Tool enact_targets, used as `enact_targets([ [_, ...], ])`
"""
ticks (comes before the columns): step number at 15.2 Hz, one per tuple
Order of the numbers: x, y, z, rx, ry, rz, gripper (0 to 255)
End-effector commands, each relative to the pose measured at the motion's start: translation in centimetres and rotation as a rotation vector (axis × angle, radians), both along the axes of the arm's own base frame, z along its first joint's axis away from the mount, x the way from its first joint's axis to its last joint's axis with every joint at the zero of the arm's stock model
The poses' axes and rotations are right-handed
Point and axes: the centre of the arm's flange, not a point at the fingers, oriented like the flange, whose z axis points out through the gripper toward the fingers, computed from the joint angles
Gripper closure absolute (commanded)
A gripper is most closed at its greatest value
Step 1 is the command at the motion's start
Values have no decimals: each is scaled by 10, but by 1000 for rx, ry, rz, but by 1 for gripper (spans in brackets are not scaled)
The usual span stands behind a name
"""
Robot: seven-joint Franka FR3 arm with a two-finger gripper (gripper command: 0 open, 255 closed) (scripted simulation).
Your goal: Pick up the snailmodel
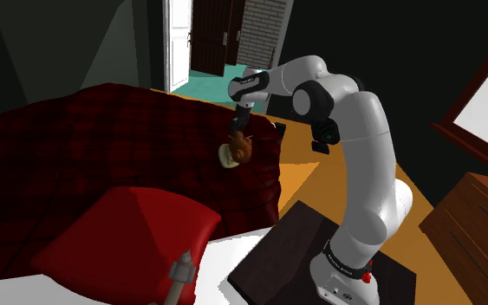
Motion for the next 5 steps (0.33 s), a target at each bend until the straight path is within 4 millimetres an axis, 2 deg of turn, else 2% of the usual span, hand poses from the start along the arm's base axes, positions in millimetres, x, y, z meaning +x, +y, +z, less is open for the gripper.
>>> enact_targets([
  [1,1,0,12,-1,-2,0,255],
  [3,1,0,22,-1,-2,0,255],
  [5,1,0,23,-1,-2,0,255],
])
